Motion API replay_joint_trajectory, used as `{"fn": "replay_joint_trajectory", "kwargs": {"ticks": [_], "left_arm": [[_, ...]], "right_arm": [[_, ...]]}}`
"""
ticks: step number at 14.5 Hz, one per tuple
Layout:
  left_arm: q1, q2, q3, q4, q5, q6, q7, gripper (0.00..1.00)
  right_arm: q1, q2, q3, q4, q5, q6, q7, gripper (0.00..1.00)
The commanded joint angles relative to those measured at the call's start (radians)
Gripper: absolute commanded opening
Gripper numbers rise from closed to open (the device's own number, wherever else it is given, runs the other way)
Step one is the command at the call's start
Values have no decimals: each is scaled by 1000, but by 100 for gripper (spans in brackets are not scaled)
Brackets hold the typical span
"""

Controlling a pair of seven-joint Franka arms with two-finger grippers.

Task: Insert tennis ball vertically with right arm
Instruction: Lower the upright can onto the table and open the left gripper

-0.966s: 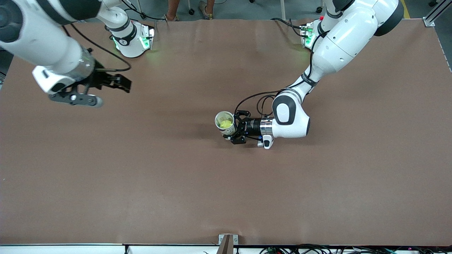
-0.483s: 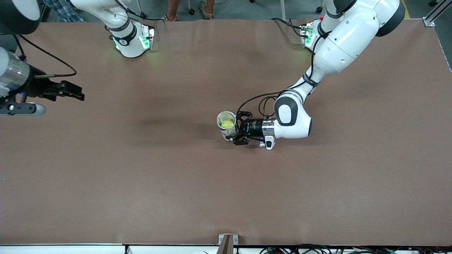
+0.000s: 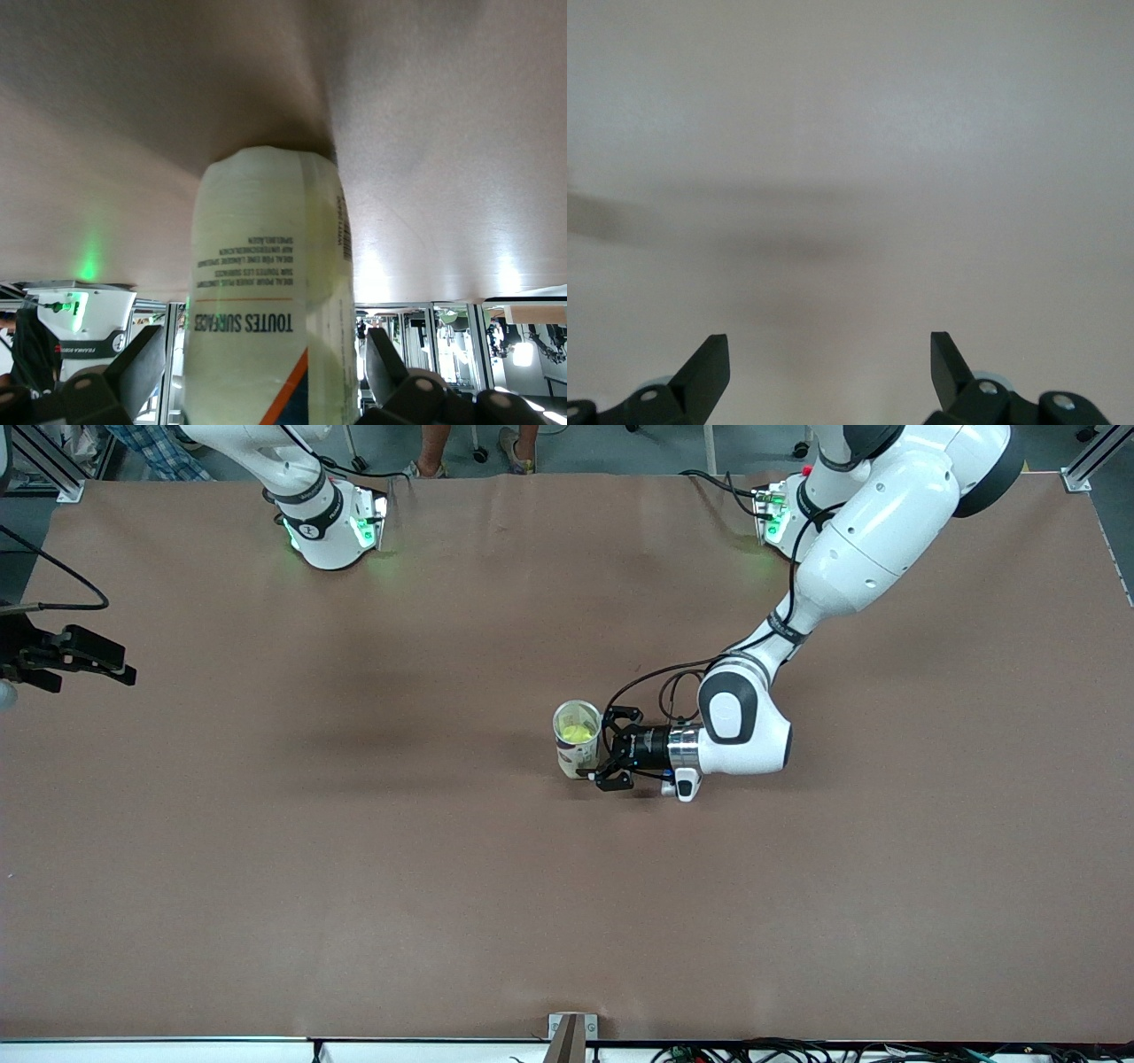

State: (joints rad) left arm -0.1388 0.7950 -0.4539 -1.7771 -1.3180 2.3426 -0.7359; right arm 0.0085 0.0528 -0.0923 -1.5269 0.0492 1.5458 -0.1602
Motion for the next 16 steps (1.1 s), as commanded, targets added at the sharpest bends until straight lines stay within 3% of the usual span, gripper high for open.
{"fn": "replay_joint_trajectory", "kwargs": {"ticks": [1,8,12,16], "left_arm": [[27,-37,-5,-48,-13,-28,24,100],[87,-54,-2,-65,81,-68,12,100],[157,-98,-2,-62,248,-100,-20,100],[169,-111,21,-15,621,-106,-27,100]], "right_arm": [[-5,-16,19,10,-20,71,7,100],[-4,-14,20,14,-12,99,143,100],[-2,-19,23,14,-11,88,148,100],[-12,-18,14,14,-5,85,140,100]]}}
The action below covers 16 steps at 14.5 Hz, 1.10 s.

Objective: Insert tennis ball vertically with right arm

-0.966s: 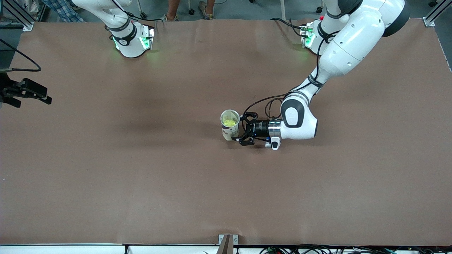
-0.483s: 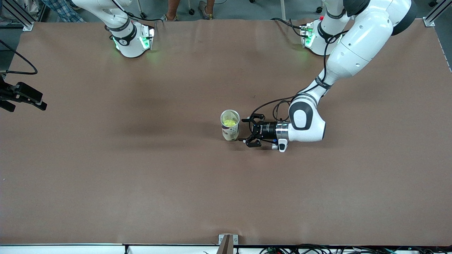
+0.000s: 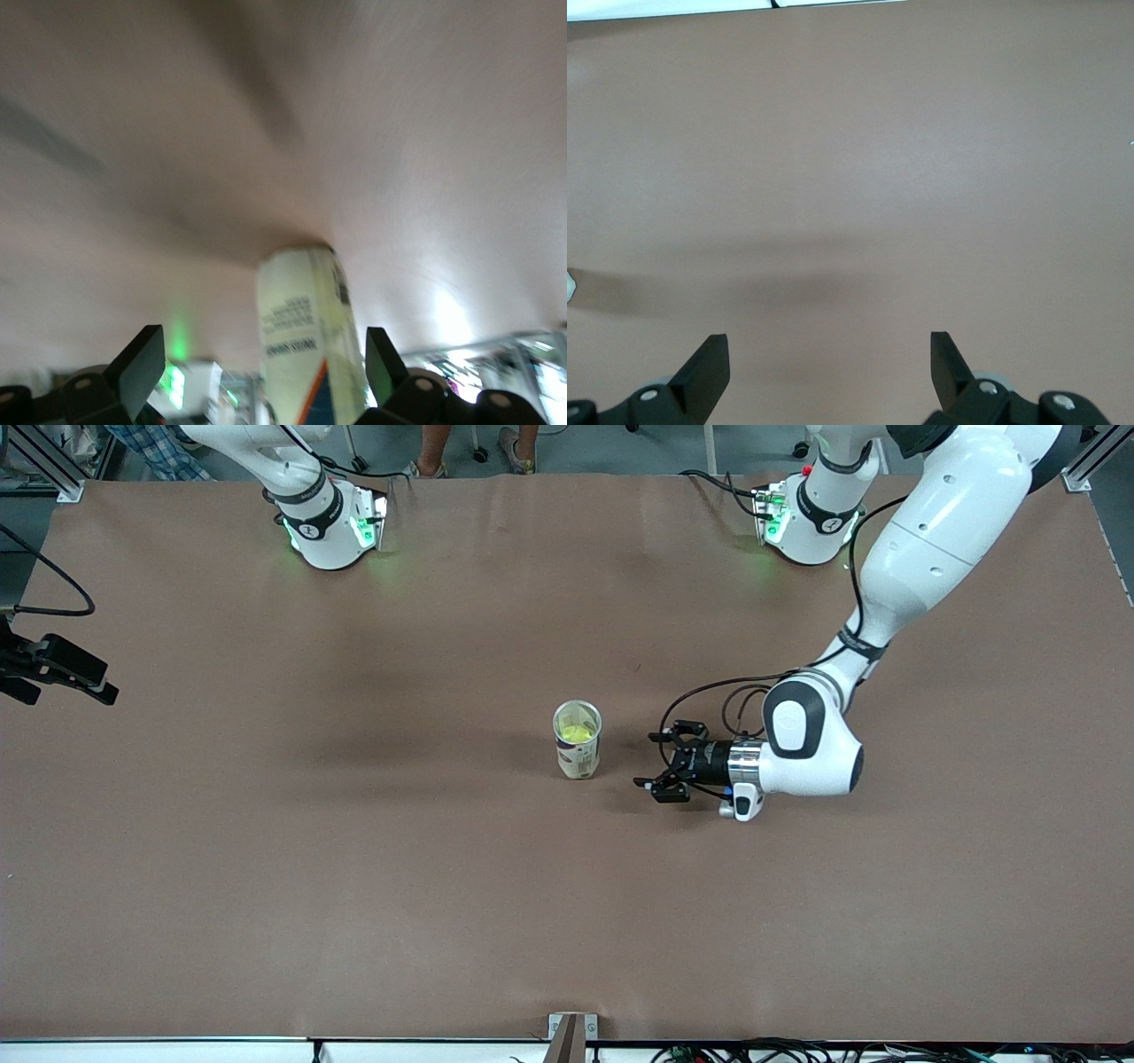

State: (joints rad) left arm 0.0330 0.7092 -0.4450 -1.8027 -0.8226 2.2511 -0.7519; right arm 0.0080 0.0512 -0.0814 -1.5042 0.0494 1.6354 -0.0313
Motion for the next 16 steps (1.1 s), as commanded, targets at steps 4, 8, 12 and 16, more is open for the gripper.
{"fn": "replay_joint_trajectory", "kwargs": {"ticks": [4,8,12,16], "left_arm": [[27,-60,17,80,466,-65,-10,100],[42,-114,19,103,741,-67,0,100],[89,-194,17,122,862,-82,40,100],[197,-313,14,125,863,-211,271,100]], "right_arm": [[1,-14,12,1,-14,-3,8,100],[-6,-14,8,31,-11,-5,10,100],[-7,-14,8,58,-8,-5,13,100],[1,-14,12,59,-19,-28,8,100]]}}
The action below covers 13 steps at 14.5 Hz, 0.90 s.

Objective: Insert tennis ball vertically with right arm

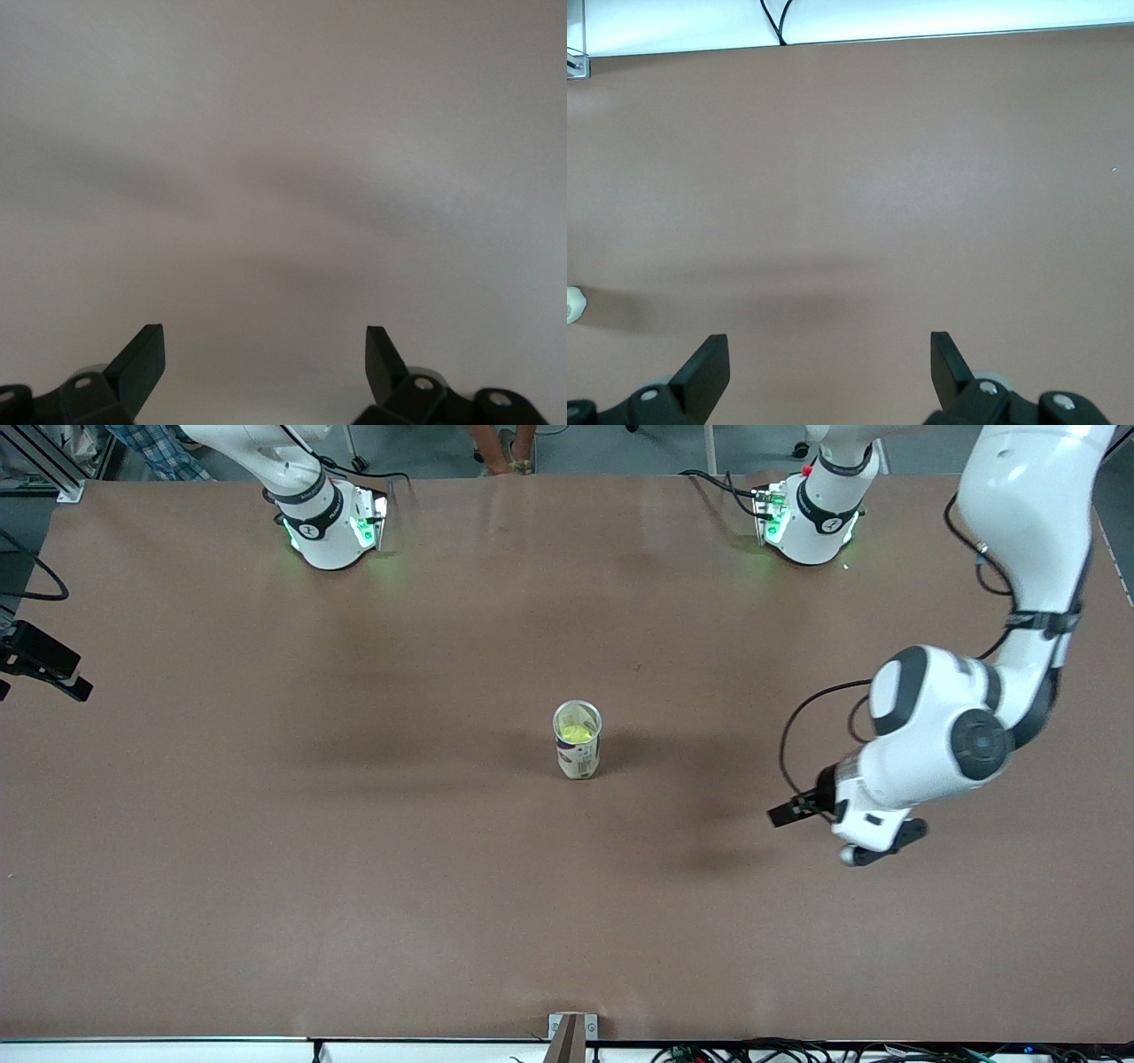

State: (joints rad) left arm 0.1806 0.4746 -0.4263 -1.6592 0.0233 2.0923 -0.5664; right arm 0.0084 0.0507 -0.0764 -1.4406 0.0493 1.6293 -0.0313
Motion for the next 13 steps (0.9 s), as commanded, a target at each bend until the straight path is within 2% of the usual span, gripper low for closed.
{"fn": "replay_joint_trajectory", "kwargs": {"ticks": [1,3,6,7,9,10,13], "left_arm": [[65,-105,-5,-17,15,-64,124,100],[74,-135,0,-5,17,-86,135,100],[95,-177,3,47,21,-199,216,100],[82,-191,38,65,21,-234,253,100],[-22,-231,168,82,8,-308,328,100],[-44,-250,204,84,6,-334,360,100],[-81,-298,242,88,4,-405,476,100]], "right_arm": [[-1,-14,7,-4,-19,-35,8,100],[-1,-12,7,-4,-17,-61,8,100],[-1,-12,7,-4,-17,-63,10,100],[-1,-12,7,-4,-17,-63,8,100],[1,-12,7,-4,-17,-63,10,100],[1,-12,7,-4,-17,-63,10,100],[1,-12,7,-3,-16,-63,10,100]]}}
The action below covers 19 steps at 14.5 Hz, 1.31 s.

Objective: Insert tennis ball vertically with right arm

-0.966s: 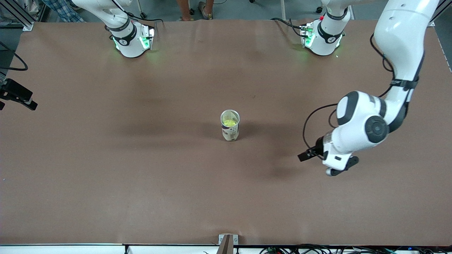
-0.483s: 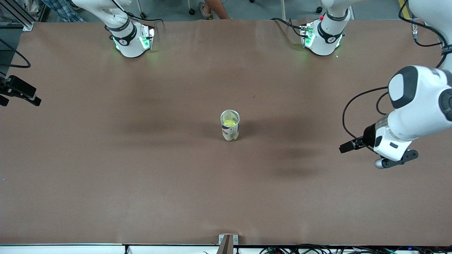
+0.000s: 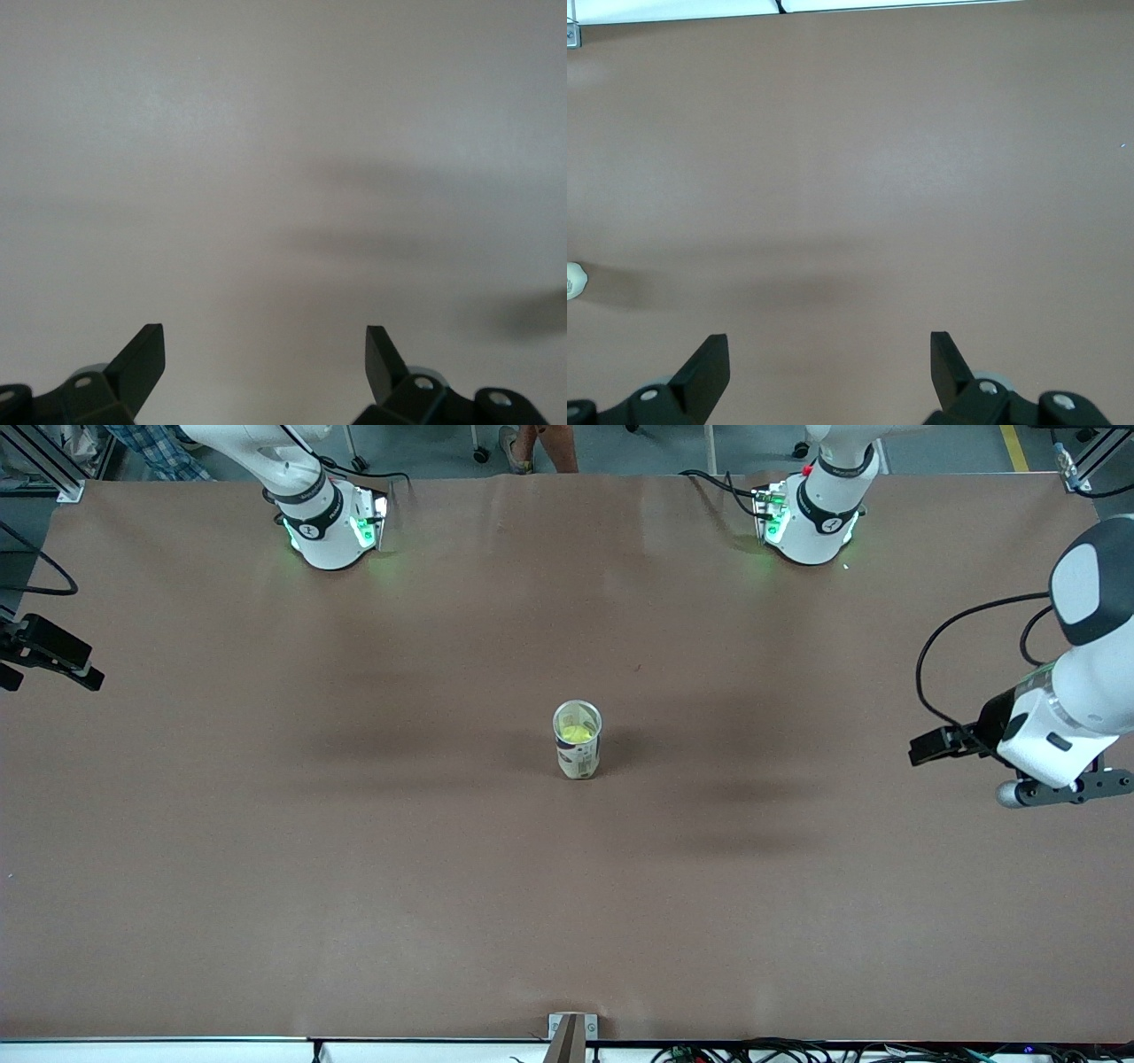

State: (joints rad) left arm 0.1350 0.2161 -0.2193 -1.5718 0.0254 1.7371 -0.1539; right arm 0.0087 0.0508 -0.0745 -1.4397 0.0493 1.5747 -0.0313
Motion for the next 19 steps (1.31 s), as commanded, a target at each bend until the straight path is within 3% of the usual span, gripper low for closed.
{"fn": "replay_joint_trajectory", "kwargs": {"ticks": [1,3,7,19], "left_arm": [[-69,-53,69,3,1,-63,79,100],[-101,-76,112,24,-30,-64,76,100],[-110,-73,118,67,-33,-123,62,100],[-120,-187,123,29,-53,-194,91,100]], "right_arm": [[0,-12,5,-4,-16,-9,10,100],[-1,-12,5,-4,-16,-9,10,100],[0,-12,7,-4,-14,-9,10,100],[2,-12,7,-2,-14,-7,8,100]]}}
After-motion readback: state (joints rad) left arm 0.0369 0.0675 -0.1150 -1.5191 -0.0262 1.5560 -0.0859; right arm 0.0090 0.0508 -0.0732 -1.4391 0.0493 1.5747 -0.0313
